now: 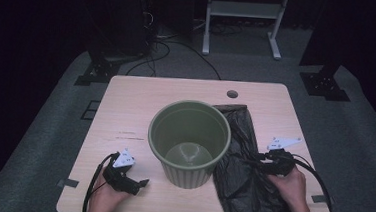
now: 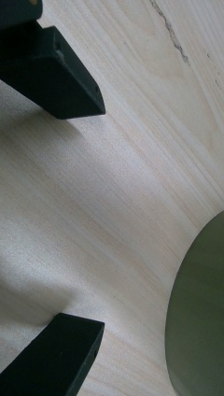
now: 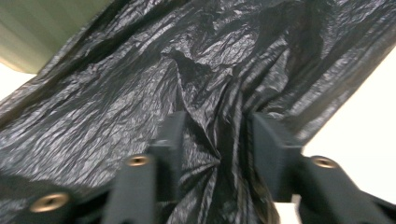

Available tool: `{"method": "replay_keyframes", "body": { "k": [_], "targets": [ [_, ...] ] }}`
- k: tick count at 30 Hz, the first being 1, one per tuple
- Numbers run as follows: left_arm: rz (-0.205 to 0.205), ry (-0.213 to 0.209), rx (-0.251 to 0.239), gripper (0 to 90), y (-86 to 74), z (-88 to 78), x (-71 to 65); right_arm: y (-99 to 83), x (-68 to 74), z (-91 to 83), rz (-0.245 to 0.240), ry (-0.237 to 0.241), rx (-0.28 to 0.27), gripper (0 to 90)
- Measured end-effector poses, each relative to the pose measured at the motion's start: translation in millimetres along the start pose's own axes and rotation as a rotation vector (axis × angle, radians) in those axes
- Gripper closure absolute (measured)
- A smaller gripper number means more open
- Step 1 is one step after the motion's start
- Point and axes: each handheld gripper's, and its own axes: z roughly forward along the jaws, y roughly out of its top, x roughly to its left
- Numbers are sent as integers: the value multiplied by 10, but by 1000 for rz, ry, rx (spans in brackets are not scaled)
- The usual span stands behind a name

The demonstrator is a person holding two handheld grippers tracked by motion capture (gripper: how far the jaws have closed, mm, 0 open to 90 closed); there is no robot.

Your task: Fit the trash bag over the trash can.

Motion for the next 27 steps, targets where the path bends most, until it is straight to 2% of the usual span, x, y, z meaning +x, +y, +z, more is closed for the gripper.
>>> {"method": "replay_keyframes", "body": {
  "k": [5, 10, 14, 20, 23, 27],
  "targets": [
    [1, 0, 0, 0, 0, 0, 0, 92, 96, 140, -18, 5, 31, 304],
    [0, 0, 0, 0, 0, 0, 0, 154, 181, 280, -22, 31, 46, 191],
    [1, 0, 0, 0, 0, 0, 1, 212, 246, 360, -22, 57, 47, 149],
    [0, 0, 0, 0, 0, 0, 0, 294, 304, 457, -18, 74, 46, 139],
    [1, 0, 0, 0, 0, 0, 1, 311, 305, 482, 1, 99, 17, 139],
    [0, 0, 0, 0, 0, 0, 0, 326, 308, 489, 22, 105, -14, 139]
  ]
}}
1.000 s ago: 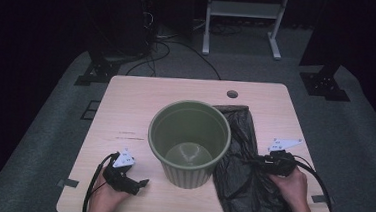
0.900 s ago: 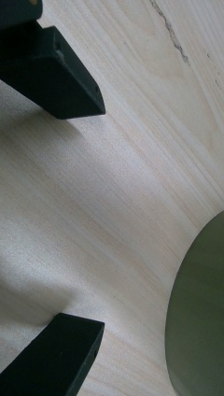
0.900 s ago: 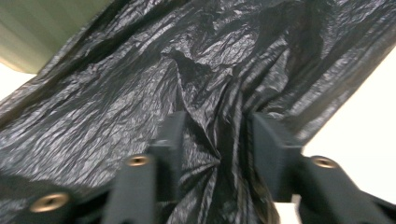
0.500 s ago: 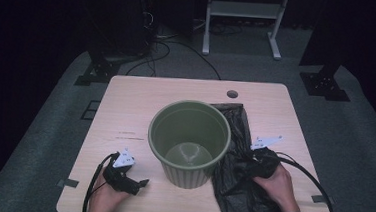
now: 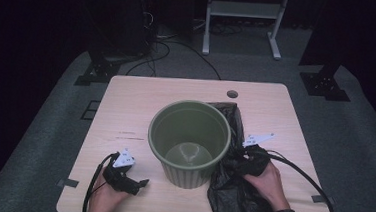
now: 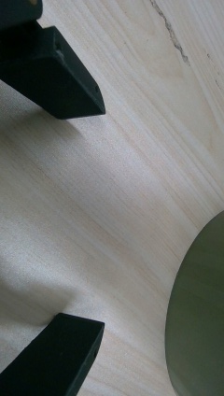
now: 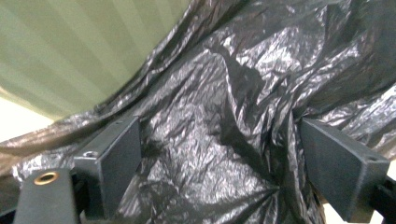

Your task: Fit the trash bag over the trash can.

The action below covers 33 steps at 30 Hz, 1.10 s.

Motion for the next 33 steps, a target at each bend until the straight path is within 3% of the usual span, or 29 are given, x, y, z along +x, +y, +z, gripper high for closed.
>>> {"method": "replay_keyframes", "body": {
  "k": [7, 16, 21, 29, 30, 33],
  "targets": [
    [0, 0, 0, 0, 0, 0, 0, 70, 70, 106, -19, -13, 10, 136],
    [1, 0, 0, 0, 0, 0, 0, 79, 200, 215, -106, -118, 40, 172],
    [1, 0, 0, 0, 0, 0, -1, 64, 245, 192, -131, -146, 33, 362],
    [1, 0, 0, 0, 0, 0, -1, 60, 269, 141, -153, -93, 45, 834],
    [1, 0, 0, 0, 0, 0, 0, 55, 273, 141, -157, -79, 46, 875],
    [1, 0, 0, 0, 0, 0, 0, 49, 281, 133, -159, -53, 53, 891]
  ]
}}
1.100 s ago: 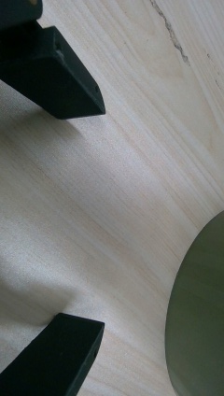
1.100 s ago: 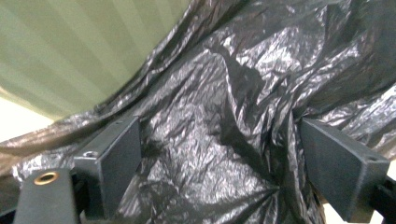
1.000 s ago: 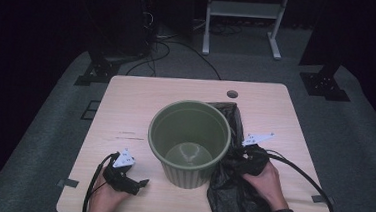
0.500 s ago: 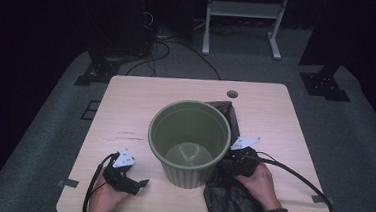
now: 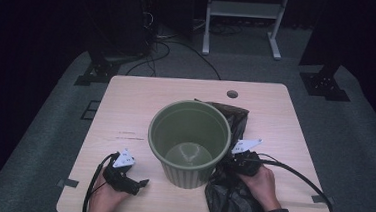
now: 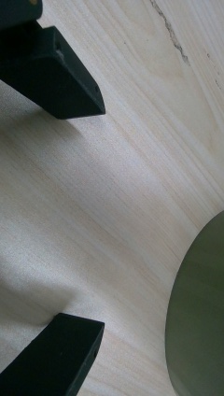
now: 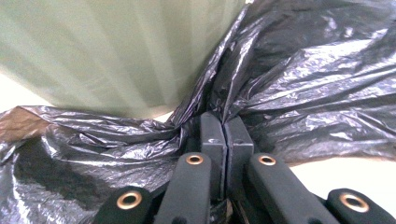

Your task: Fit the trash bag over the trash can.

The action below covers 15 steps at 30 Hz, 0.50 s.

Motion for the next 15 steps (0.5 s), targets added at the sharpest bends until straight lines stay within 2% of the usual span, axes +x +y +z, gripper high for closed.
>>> {"method": "replay_keyframes", "body": {
  "k": [5, 15],
  "targets": [
    [0, 0, 0, 0, 0, 0, 0, 2, 5, -62, -9, 40, 18, 892],
    [0, 0, 0, 0, 0, 0, 0, 88, 51, -360, -35, 131, -37, 891]
  ]
}}
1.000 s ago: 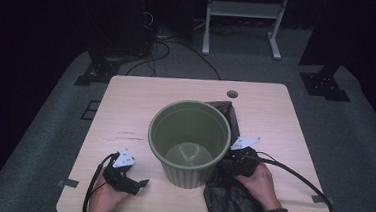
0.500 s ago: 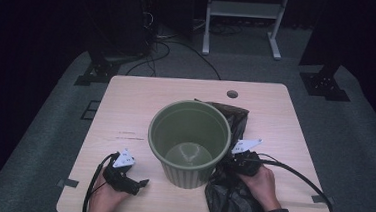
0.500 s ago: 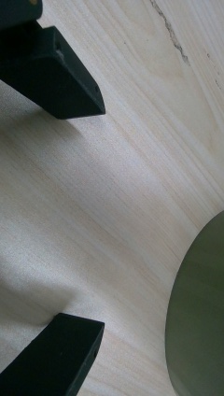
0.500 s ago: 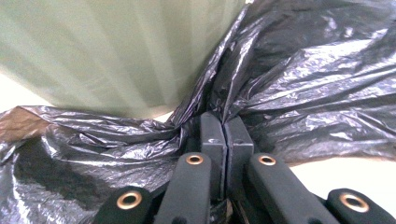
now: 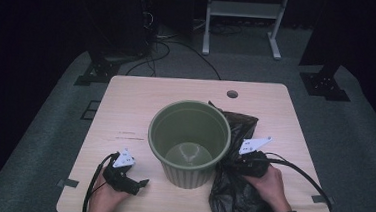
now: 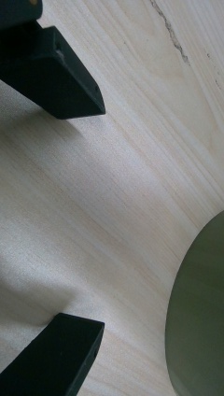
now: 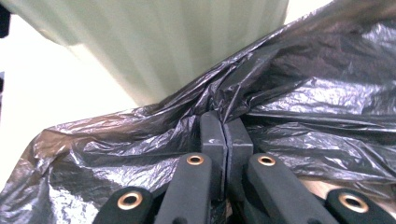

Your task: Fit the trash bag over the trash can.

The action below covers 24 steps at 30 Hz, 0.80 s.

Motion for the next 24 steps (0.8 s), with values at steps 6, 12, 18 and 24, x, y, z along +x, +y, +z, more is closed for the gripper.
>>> {"method": "replay_keyframes", "body": {
  "k": [6, 12, 18, 24],
  "targets": [
    [0, 0, 0, 0, 0, 0, 0, 74, 9, -212, -17, 69, -39, 889],
    [0, 0, 0, 0, 0, 0, 0, 183, 54, -350, -54, 107, -42, 889],
    [0, 0, 0, 0, 0, 0, 0, 310, 128, -430, -99, 142, -50, 889],
    [-2, 0, 0, 0, 0, 0, -1, 390, 175, -554, -126, 177, -66, 887]
  ]
}}
